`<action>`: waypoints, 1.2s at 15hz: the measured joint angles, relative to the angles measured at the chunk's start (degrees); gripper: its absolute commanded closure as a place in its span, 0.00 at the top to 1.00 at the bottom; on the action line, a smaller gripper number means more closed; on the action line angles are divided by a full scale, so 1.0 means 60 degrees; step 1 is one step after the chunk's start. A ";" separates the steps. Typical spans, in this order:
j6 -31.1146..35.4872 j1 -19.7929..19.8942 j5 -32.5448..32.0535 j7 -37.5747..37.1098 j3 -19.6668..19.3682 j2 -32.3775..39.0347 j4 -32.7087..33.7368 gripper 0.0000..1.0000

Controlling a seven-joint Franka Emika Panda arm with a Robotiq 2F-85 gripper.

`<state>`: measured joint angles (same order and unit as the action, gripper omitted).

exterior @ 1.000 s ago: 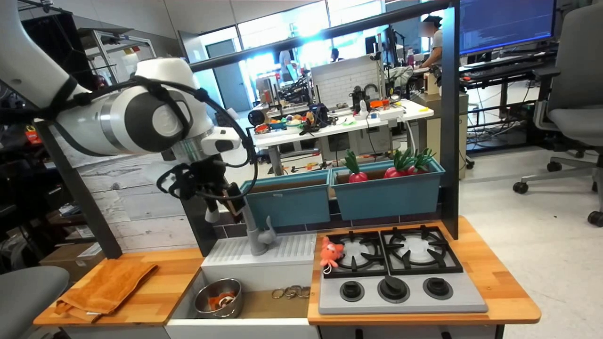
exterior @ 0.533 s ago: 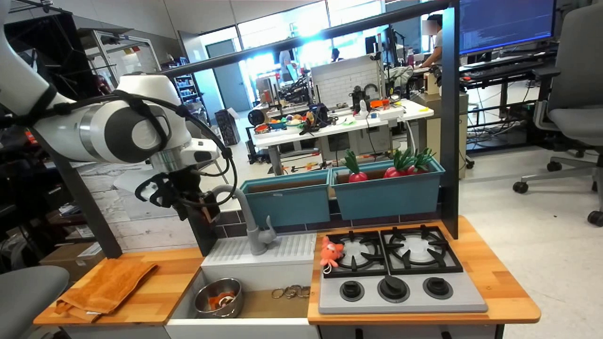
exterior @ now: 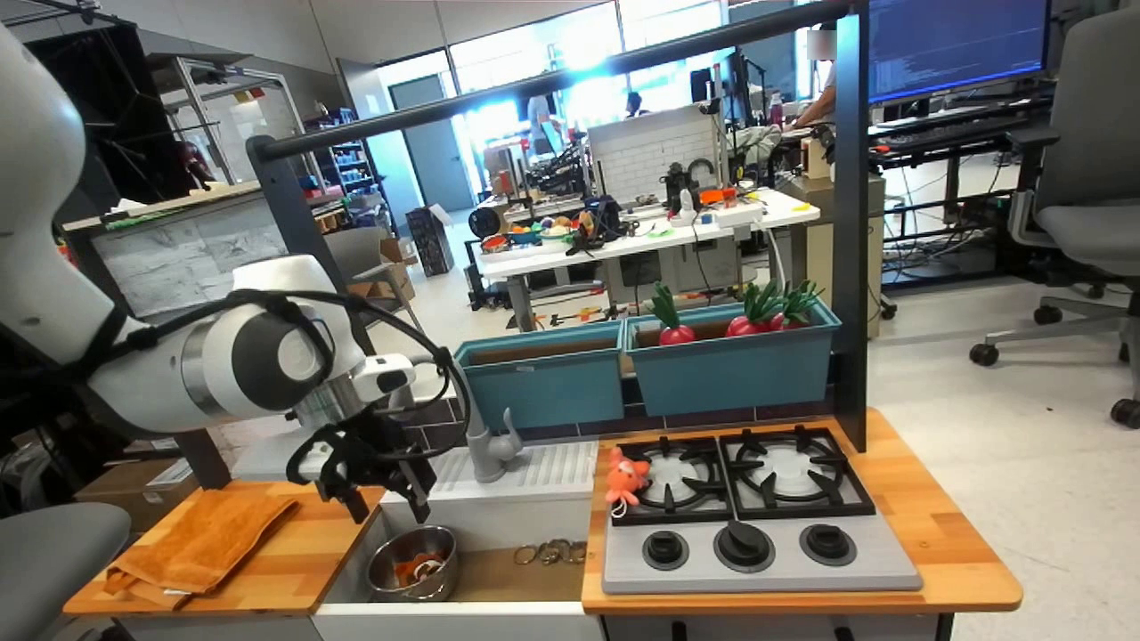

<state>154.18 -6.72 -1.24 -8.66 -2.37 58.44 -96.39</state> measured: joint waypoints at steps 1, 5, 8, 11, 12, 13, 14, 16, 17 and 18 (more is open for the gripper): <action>0.0338 -0.0180 -0.0066 -0.0038 -0.0083 0.0333 0.0153 1.00; 0.0890 -0.0571 -0.0086 -0.0149 -0.0326 0.0993 0.0558 1.00; 0.0786 -0.0559 -0.0086 -0.0139 -0.0350 0.1000 0.0551 1.00; 0.0410 -0.0551 -0.0086 -0.0143 -0.0361 0.1101 0.0672 1.00; 0.0345 -0.0551 -0.0086 -0.0150 -0.0366 0.1193 0.0788 1.00; 0.0325 -0.0552 -0.0086 -0.0174 -0.0377 0.1322 0.0946 1.00; 0.0323 -0.0554 -0.0086 -0.0218 -0.0399 0.1473 0.1135 1.00; 0.0323 -0.0584 -0.0086 -0.0398 -0.0488 0.1820 0.1585 1.00; 0.0314 -0.0597 -0.0086 -0.0507 -0.0528 0.2006 0.1831 1.00; 0.0267 -0.0603 -0.0086 -0.0602 -0.0554 0.2194 0.2080 1.00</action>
<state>155.79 -10.33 -1.75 -12.28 -5.69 71.60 -83.91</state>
